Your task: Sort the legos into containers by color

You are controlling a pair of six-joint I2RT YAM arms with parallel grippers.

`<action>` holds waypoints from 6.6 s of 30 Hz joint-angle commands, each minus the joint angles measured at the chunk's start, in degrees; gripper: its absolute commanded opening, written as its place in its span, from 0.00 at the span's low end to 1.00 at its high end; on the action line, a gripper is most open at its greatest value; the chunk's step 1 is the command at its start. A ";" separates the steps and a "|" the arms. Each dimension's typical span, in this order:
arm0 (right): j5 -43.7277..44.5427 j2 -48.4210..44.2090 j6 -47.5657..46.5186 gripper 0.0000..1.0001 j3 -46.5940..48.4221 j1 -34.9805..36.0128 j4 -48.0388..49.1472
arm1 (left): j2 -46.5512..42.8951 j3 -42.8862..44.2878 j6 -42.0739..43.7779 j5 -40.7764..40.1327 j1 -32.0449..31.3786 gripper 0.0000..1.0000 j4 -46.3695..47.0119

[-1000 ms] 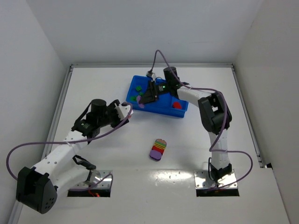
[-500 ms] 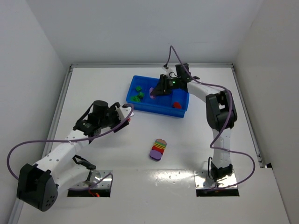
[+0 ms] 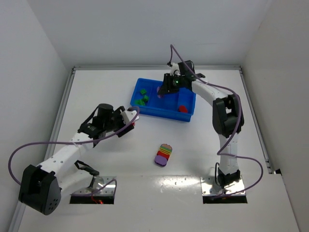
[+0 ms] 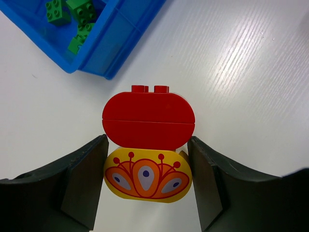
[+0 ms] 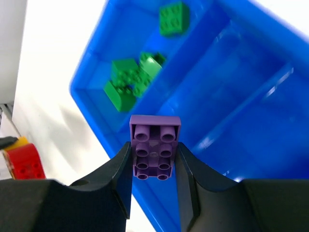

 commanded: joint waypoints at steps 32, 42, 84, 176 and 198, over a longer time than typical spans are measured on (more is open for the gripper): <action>14.12 5.02 -2.55 0.29 9.59 4.68 -1.56 | 3.07 3.94 -1.10 -1.13 0.32 0.32 4.43; 14.58 2.92 -3.08 0.91 9.59 5.21 -1.56 | 3.07 3.94 -1.10 -1.13 0.32 0.32 4.44; -38.09 1.50 25.49 0.90 -4.65 13.47 31.75 | -3.69 3.24 -6.64 1.95 -0.21 0.32 11.12; -23.15 -23.29 8.79 0.04 -25.56 -12.10 14.44 | 31.19 36.98 -35.56 25.62 -0.03 0.39 8.48; -21.74 -26.72 9.84 0.04 -26.62 -22.03 13.91 | 57.03 58.59 -32.32 15.04 -6.53 0.39 14.02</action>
